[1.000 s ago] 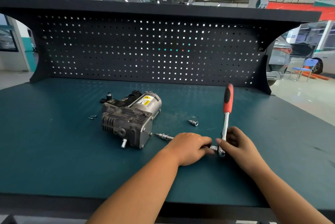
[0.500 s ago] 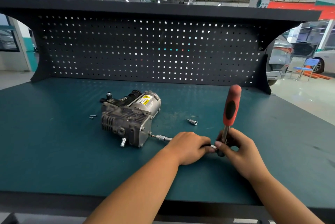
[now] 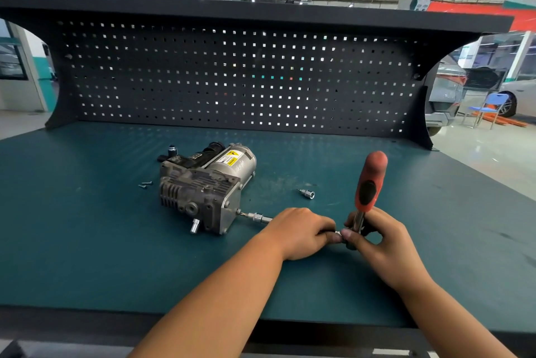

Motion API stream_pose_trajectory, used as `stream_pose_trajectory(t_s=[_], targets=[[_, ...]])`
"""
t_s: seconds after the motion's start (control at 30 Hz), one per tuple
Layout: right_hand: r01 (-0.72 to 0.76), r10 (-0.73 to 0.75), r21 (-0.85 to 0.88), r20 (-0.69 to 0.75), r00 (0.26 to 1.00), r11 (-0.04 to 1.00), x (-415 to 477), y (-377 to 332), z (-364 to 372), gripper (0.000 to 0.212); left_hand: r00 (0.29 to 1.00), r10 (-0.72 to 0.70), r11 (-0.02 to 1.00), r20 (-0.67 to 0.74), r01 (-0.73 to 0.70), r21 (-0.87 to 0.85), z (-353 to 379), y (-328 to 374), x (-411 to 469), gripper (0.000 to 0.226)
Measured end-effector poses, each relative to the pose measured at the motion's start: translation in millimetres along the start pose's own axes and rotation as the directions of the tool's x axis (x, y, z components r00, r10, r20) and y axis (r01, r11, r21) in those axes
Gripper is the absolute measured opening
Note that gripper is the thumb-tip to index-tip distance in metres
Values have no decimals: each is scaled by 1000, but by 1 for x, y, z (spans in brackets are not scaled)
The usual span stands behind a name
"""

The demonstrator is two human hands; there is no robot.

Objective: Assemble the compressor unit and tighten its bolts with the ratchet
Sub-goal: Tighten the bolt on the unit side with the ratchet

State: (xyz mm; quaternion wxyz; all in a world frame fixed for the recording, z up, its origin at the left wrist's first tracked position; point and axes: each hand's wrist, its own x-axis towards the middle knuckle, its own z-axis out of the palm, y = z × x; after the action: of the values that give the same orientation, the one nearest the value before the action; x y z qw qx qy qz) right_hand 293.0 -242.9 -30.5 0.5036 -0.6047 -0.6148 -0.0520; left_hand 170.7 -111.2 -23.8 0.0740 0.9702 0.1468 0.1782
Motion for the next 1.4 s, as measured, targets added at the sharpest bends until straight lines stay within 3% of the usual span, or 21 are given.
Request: stream_pose_trajectory(t_s=[0.2, 0.33, 0.4, 0.53, 0.67, 1.07, 1.2, 1.3, 1.4], targets=[[225, -224, -169, 30, 974, 960, -3, 0, -2, 35, 1000, 6, 1000, 4, -7, 8, -1, 0, 1, 31], [351, -328, -325, 123, 936, 878, -4, -3, -2, 8, 1000, 13, 1000, 0, -13, 21, -3, 1, 2, 25], [341, -320, -335, 120, 940, 878, -4, -5, -2, 15, 1000, 13, 999, 2, -13, 32, -3, 1, 2, 25], [338, -309, -340, 137, 941, 878, -5, -5, -3, 5, 1000, 16, 999, 25, -17, 33, -5, 2, 2, 22], [309, -270, -348, 158, 950, 885, -5, -3, -3, 19, 998, 9, 1000, 55, -11, 25, -5, 2, 2, 22], [265, -207, -361, 190, 960, 894, -4, -4, -4, 22, 997, -42, 999, 70, 43, -12, -4, 1, 4, 19], [340, -275, -401, 212, 938, 851, -4, -6, -8, 15, 996, -48, 998, 72, 50, -29, -3, -2, 8, 22], [349, -288, -428, 201, 936, 834, -2, -7, -7, 23, 997, -52, 997, 53, 56, -59, -4, -5, 10, 27], [229, -180, -364, 163, 970, 903, -2, -5, -6, 41, 997, -70, 992, 38, 73, -103, -4, -7, 11, 40]])
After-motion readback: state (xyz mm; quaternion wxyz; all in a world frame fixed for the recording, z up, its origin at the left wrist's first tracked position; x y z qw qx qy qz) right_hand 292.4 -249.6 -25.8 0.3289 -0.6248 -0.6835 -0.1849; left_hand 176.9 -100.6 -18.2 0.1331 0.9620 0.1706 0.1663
